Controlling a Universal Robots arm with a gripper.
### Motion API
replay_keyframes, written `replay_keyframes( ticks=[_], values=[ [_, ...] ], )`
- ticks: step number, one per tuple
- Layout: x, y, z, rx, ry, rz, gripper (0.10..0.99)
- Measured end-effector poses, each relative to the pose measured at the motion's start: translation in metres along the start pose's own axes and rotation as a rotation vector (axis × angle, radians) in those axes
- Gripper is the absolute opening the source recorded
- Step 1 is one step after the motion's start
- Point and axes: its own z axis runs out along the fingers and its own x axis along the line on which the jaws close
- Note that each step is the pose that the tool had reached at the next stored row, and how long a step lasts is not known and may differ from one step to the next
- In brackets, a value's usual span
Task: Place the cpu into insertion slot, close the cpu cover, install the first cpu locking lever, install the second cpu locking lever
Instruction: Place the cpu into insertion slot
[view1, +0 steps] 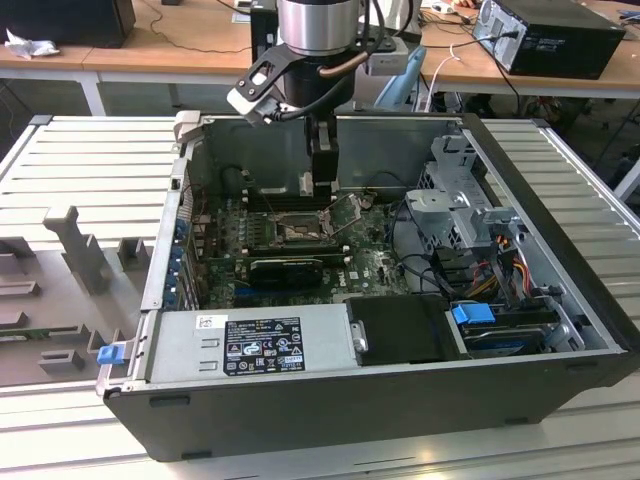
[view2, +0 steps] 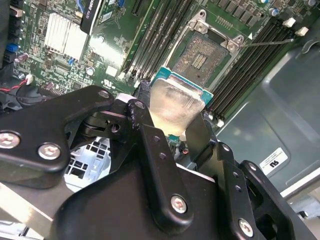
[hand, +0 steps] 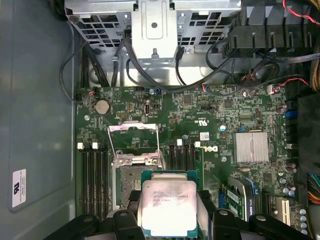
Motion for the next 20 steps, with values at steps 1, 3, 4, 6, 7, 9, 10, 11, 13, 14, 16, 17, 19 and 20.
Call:
replay_keyframes(
  ticks=[1,3,4,6,7,9,10,11,13,14,16,17,19,20],
  values=[
    [0.0,-0.0001,0.0007,0.0,0.0001,0.0,0.525],
    [0.0,-0.0002,0.0023,0.0,0.0,0.0,0.525],
    [0.0,-0.0002,0.003,0.0,0.0001,0.0,0.525],
    [-0.0001,-0.0004,0.0043,0.001,0.0001,0.0,0.525],
    [-0.0001,-0.0004,0.0046,0.001,0.0,0.0,0.525],
    [-0.0001,-0.0005,0.0059,0.001,-0.0002,0.0,0.525],
    [-0.0001,-0.0005,0.0062,0.001,0.0,0.0,0.525],
    [-0.0001,-0.0005,0.0065,0.001,0.0,0.0,0.525],
    [-0.0001,-0.0006,0.007,0.001,0.0,0.0,0.525],
    [-0.0001,-0.0006,0.0074,0.001,-0.0001,0.0,0.525],
    [-0.0001,-0.0007,0.0082,0.001,0.0001,0.0,0.525],
    [-0.0001,-0.0007,0.0086,0.002,0.0001,0.0,0.525],
    [-0.0002,-0.0009,0.01,0.002,0.0,0.0,0.525],
    [-0.0002,-0.0009,0.0111,0.002,-0.0001,0.0,0.525]
  ],
)
